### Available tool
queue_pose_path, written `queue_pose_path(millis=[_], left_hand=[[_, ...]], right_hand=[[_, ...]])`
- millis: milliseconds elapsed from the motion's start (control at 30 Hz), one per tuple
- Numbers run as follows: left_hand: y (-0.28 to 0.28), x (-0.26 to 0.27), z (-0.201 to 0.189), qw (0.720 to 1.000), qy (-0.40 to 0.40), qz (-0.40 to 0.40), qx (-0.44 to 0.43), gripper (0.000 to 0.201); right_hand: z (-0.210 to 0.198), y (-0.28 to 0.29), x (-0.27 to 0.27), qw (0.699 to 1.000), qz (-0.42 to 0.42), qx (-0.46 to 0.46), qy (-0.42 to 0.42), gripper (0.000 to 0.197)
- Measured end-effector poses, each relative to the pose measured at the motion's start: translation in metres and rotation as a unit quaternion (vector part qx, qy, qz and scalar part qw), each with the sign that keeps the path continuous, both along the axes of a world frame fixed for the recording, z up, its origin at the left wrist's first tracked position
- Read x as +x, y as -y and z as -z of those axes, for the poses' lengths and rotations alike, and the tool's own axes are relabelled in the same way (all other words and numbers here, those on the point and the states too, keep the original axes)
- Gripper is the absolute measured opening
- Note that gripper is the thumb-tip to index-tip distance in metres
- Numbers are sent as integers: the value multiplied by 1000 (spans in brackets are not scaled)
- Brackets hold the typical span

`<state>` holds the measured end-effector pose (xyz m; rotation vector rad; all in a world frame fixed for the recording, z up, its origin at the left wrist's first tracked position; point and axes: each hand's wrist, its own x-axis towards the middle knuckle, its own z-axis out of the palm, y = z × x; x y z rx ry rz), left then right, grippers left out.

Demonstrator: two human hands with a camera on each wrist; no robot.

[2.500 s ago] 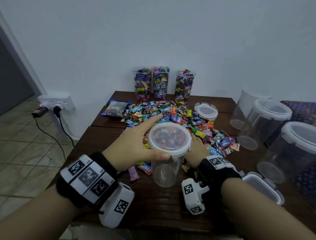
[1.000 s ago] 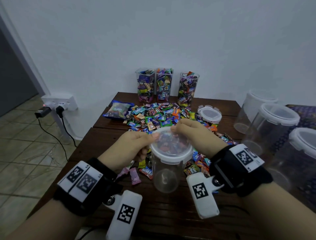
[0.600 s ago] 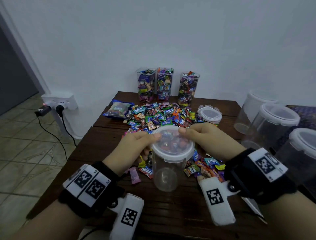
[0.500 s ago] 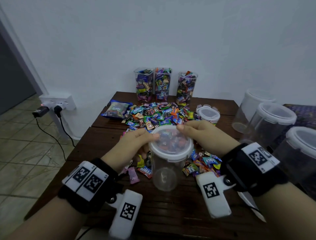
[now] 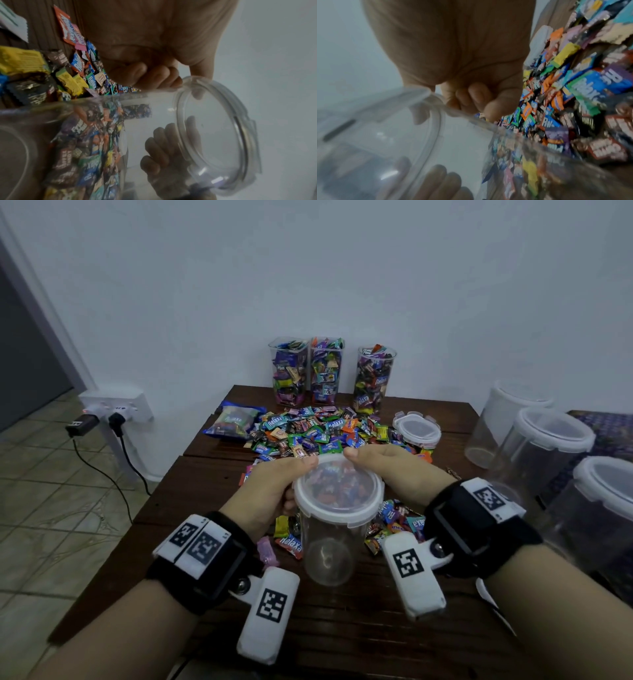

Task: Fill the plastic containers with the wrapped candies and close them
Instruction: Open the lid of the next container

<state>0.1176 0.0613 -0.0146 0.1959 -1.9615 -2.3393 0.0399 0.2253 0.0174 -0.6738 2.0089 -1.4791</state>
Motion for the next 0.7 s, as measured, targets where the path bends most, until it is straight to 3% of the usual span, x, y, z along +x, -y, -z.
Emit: queue_pose_path(millis=[67,233,367,633,700], left_hand=[[-2,-1,1,1000,-7,-18,10,32],[-2,0,6,999,-25,-36,4,33],[-2,0,7,998,-37,-43,14,31],[-1,5,2,997,-40,-70,-18,36],[-1,7,1,997,-30,-61,-37,45]], right_hand=[[-3,-3,2,999,14,17,-33,55],[-5,-21,5,994,11,69,-80,55],[-5,-30,13,998,9,48,-45,40],[13,-25,16,996,36,-64,53,41],[17,-23,18,991,45,-97,79,41]])
